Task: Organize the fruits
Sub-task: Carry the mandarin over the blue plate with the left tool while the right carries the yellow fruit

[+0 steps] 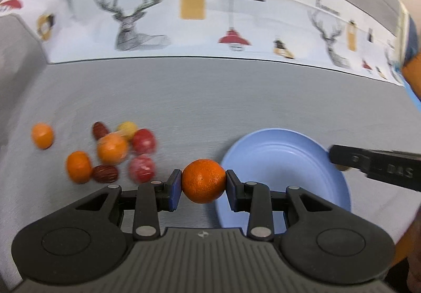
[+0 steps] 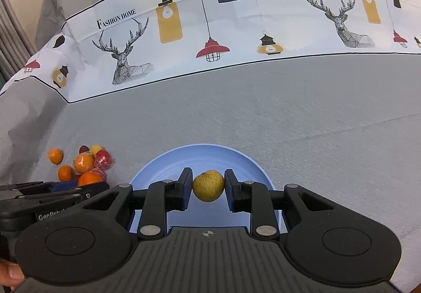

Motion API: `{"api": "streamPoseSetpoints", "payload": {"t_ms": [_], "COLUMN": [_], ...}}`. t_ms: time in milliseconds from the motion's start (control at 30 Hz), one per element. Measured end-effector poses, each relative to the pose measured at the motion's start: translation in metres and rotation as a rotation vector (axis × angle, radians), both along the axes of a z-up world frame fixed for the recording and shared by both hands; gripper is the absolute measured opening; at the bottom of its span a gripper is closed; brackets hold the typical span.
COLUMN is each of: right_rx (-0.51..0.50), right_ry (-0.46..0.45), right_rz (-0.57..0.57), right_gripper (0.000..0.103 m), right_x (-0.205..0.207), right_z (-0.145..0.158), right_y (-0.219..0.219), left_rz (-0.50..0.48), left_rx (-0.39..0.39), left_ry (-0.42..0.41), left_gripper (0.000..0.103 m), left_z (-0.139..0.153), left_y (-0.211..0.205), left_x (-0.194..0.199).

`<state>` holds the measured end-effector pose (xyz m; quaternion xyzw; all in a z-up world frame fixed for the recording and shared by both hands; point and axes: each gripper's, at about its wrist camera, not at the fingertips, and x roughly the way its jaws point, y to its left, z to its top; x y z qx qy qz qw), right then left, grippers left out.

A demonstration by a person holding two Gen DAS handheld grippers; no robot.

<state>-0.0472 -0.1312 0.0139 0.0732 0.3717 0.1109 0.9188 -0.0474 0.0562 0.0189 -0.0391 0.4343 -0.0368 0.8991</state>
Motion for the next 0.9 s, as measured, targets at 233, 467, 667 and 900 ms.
{"api": "streamPoseSetpoints", "payload": {"t_ms": [233,467,667,900], "right_rx": [-0.013,-0.027,-0.042,-0.049], "right_ry": [0.017,0.033,0.048,0.057], "right_rz": [-0.012,-0.009,-0.011,-0.01], "right_gripper": [0.028,0.028,0.028,0.028], "right_x": [0.002,0.003,0.004,0.005], "right_z": [-0.004,-0.007,-0.009,-0.01], "right_y": [-0.003,-0.004,-0.004,-0.005], "left_rz": [-0.072,-0.13,-0.214,-0.252], "left_rx": [-0.022,-0.017,0.051,0.072], "left_ry": [-0.022,-0.036,-0.075,-0.084], "left_gripper": [0.039,0.039,0.039,0.039], "left_z": [0.001,0.003,0.003,0.001], "left_y": [-0.01,-0.019,-0.036,-0.041], "left_x": [-0.003,-0.005,-0.012,-0.013]}}
